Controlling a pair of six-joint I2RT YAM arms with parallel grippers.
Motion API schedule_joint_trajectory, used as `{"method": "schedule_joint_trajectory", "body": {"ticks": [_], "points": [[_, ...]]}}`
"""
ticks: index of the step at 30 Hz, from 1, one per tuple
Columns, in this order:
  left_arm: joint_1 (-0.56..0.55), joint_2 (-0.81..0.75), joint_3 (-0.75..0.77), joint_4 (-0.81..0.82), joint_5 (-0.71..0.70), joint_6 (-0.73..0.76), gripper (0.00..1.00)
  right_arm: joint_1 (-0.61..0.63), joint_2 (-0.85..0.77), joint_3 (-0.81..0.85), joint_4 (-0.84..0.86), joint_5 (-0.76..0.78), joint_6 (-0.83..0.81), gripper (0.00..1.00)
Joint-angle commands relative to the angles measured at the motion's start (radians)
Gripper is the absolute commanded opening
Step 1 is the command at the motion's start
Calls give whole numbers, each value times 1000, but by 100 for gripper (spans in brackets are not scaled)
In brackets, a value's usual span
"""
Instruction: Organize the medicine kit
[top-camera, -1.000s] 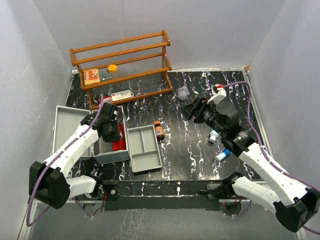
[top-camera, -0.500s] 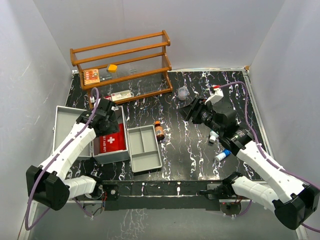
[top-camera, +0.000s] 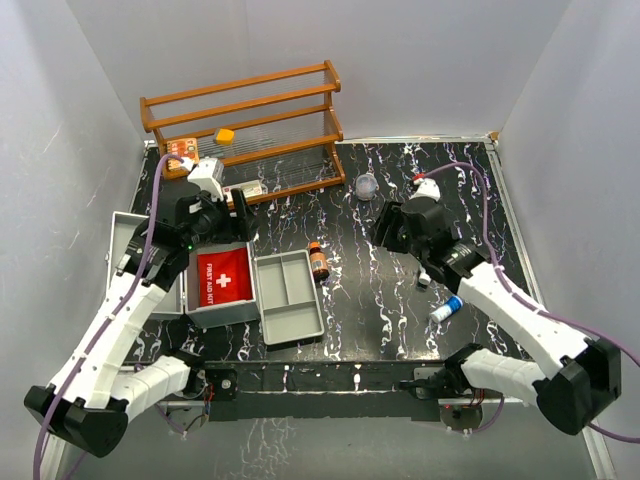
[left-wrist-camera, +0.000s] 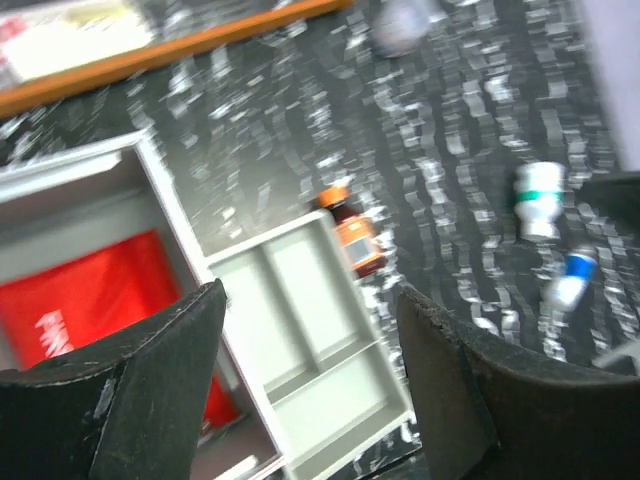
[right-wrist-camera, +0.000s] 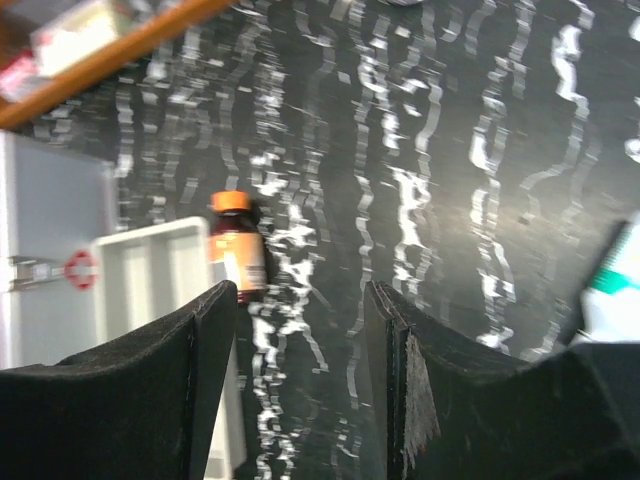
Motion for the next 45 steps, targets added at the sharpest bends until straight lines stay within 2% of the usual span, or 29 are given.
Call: {"method": "schedule_joint_trajectory", "body": {"ticks": [1,6,10,14,20,24,30,37,45], "points": [[0,-42,32,287,298,22,68,-50,42,86,-173,172,-49,51],[0,-76,-34,494,361,16,71,-203,33,56,-184,174,-56,54],[0,-75,-80,530,387,38,72,-284,40,2,-187,231,22,57],[0,-72,-118,519,392,66,73,-371,57,-49,-164,207,79,59],[0,-97,-170,507,399,119,74,-382,121,-67,-154,188,57,66],[0,-106,-136,457,410,166,76,-393,167,-66,-162,165,46,69],[0,-168,-189,512,391,189,77,-408,235,-50,-175,188,-8,69],[-3,-246,-280,583,399,169,78,-411,296,-48,-165,126,-112,68],[-62,-285,-304,544,317,234,79,-411,347,-45,-138,79,-154,66]]}}
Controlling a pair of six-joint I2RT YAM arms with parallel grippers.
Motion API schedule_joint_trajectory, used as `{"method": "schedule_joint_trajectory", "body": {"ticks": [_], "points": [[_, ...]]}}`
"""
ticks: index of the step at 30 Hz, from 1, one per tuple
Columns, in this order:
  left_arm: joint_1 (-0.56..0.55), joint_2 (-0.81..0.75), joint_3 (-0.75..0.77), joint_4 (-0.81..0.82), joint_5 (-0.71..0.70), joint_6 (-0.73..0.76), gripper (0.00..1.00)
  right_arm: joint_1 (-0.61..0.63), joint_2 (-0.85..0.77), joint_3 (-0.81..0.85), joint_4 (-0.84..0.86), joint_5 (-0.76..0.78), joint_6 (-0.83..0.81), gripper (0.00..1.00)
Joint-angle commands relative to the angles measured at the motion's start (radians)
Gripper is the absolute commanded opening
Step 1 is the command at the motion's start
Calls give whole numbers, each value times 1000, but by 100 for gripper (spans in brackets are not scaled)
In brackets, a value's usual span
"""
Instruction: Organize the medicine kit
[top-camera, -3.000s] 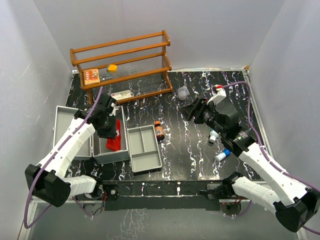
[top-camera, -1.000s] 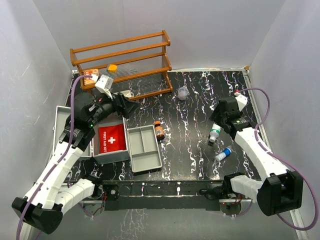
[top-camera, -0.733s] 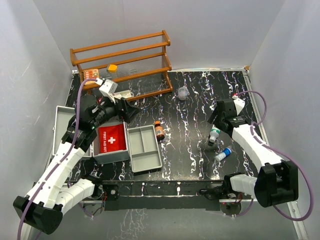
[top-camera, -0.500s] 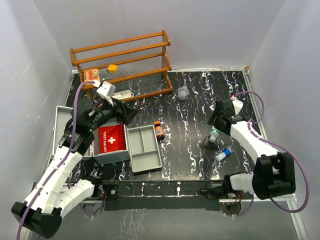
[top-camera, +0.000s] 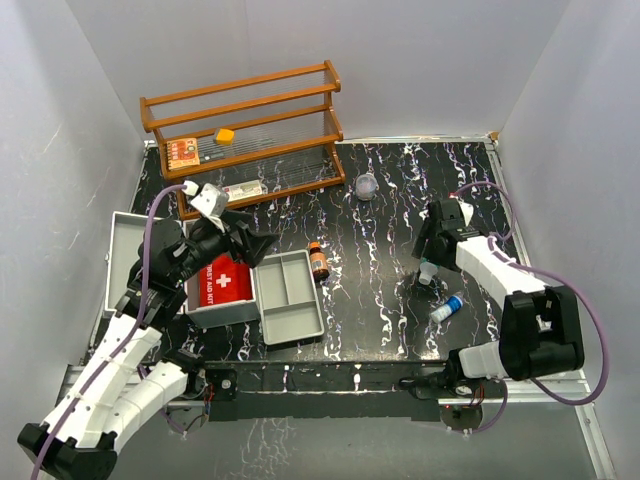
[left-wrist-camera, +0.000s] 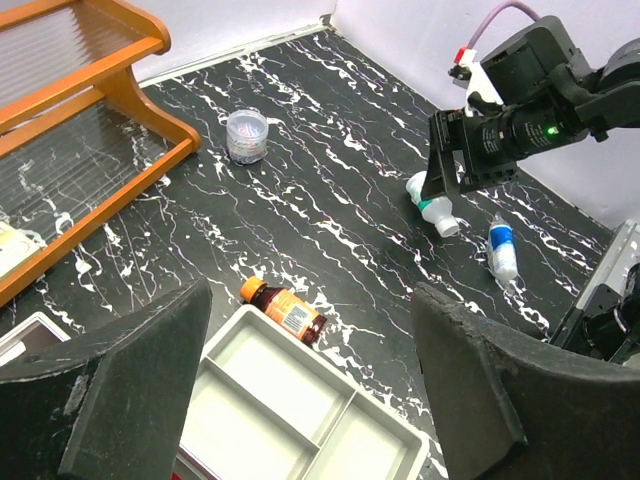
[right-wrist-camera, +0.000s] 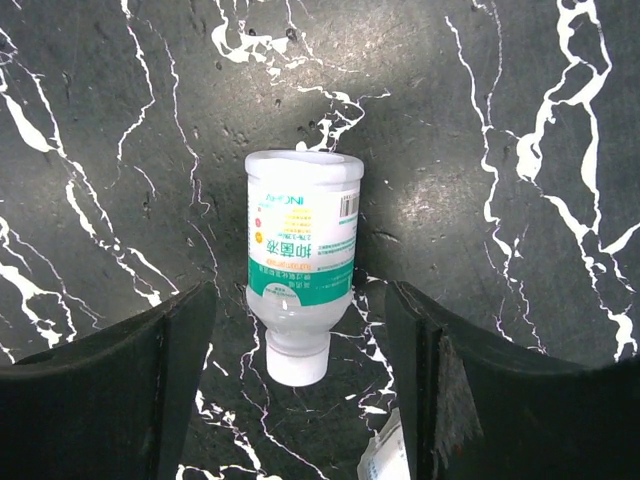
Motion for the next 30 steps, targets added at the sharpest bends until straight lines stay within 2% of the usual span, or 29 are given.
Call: {"method": "schedule_joint_trajectory", "body": {"ticks": [1,7,12,19,25,30], "points": [[-30,-30,4,4,-53,50,79,-3,58,31,49,-16,-43,64],[-33,-35,6,-3,-55,57,80,-4,125,51,87,-46,-66,54],[-33,-28,6,-2,-50,58,80,-3,136,41,112,-70,-66,36],[-33,-24,6,-5,-49,59,81,24,102,78,107,-182,-52,31],[-33,-16,6,-5,-64,59,81,224,42,184,93,-166,14,32],[-33,-10,5,-1,-97,48,81,419,53,262,151,-139,64,32]]}}
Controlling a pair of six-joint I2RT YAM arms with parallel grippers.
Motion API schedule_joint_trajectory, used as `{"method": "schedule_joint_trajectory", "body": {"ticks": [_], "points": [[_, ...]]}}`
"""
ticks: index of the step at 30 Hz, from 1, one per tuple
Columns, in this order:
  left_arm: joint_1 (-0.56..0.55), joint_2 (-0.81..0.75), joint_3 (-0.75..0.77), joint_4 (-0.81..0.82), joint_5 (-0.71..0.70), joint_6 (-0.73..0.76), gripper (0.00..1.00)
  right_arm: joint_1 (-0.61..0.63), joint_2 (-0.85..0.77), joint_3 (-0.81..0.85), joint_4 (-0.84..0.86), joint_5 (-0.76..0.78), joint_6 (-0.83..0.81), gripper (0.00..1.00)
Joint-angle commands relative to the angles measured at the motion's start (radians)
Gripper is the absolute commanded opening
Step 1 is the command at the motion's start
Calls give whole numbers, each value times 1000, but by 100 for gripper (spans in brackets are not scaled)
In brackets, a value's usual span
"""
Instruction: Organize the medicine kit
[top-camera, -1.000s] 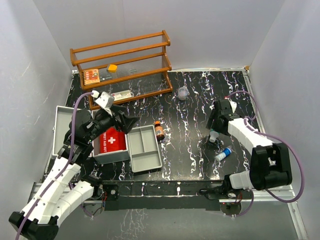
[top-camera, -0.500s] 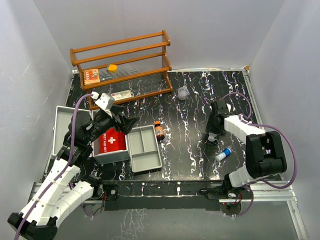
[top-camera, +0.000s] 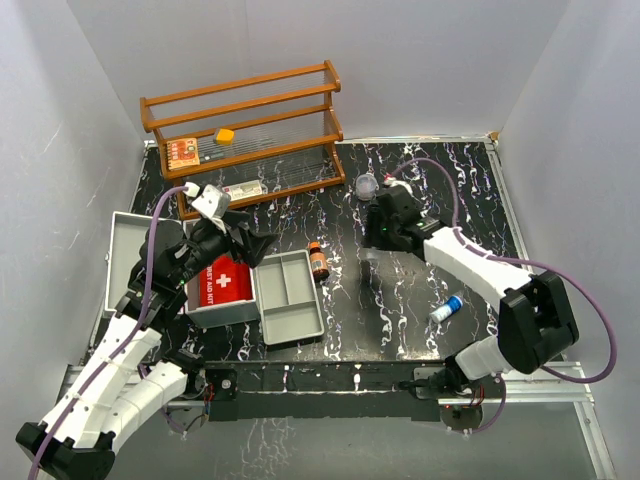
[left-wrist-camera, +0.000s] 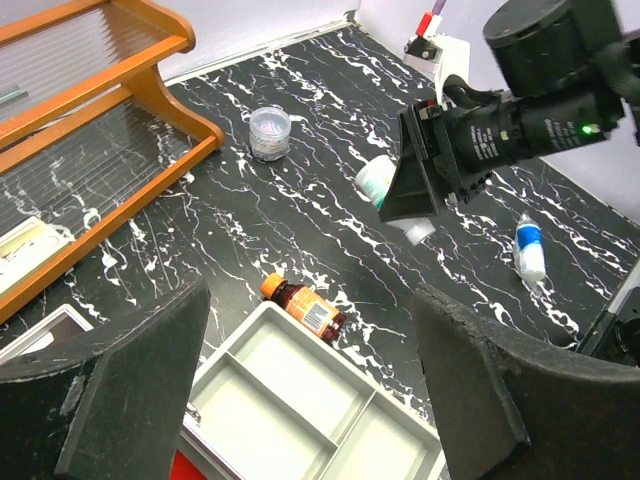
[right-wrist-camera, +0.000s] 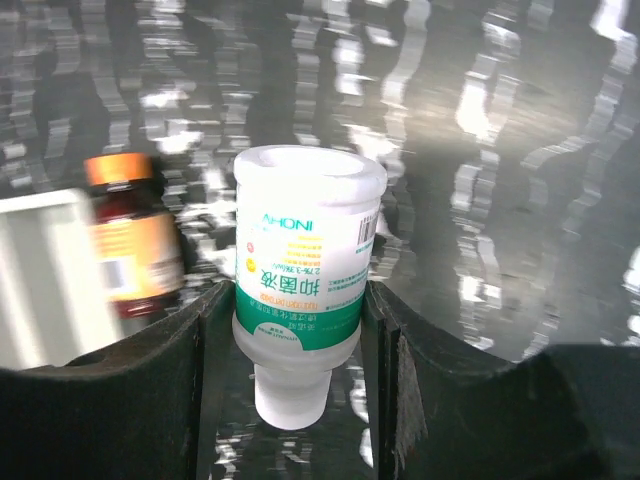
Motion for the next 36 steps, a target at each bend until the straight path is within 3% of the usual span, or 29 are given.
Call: {"method": "schedule_joint_trajectory", "body": {"ticks": [1,7,13,22,36], "points": [[-2,-2,6,13,-46,4,81,145,-14,103,97,13,67,32],[-2,8,13,6,-166,-4,81,312,117,236,143,49,67,32],[-2,37,47,-4,-230,-15,81,398,247,334,207,50,71,32],[-2,28,110,-57,-326,-34,82,408,362,374,275,17,95,33],[-2,-17,177,-105,-364,-70,82,408,443,423,234,17,85,33]]}}
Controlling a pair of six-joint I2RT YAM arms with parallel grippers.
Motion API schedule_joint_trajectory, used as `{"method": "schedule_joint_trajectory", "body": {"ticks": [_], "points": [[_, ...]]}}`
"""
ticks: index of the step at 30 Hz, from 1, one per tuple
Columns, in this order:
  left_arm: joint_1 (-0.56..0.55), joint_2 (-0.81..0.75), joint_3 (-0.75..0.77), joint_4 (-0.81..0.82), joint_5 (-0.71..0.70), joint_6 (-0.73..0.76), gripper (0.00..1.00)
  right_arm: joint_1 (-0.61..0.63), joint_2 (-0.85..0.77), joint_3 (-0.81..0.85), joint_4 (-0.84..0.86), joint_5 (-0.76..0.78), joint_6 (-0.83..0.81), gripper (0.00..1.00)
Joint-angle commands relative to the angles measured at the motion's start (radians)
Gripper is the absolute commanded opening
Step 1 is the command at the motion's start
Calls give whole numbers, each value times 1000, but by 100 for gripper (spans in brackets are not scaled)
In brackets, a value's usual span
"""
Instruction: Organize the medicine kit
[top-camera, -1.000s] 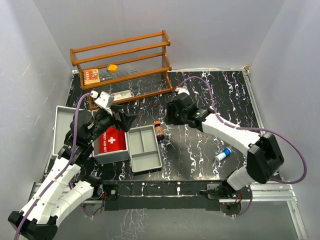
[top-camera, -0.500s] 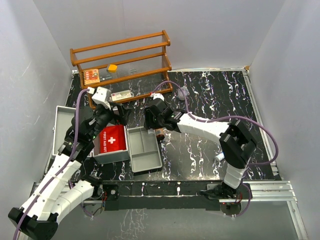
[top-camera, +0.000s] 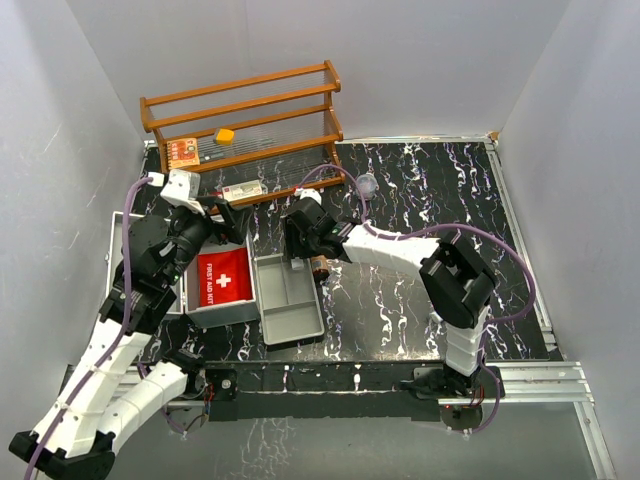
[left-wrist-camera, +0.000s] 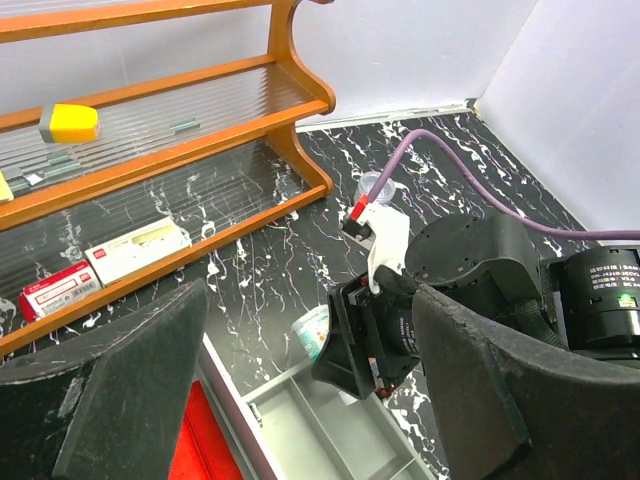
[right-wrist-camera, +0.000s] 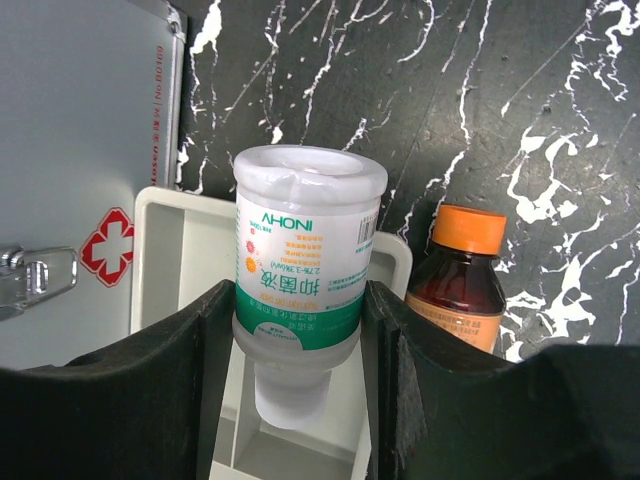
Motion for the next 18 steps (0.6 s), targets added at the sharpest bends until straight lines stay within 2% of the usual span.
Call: {"method": "schedule_joint_trajectory", "body": {"ticks": [1,8,18], "points": [[-2,-23,46,-26,-26,-22,82,-2,4,66,55,-24,1,33],[-2,-31,88,-66,-69,6,82,21,-67,-6,42,-30,12,34],[-3,-49,221,-183,-326,135,82,55,-104,-91,-7,-5,27,34]]}}
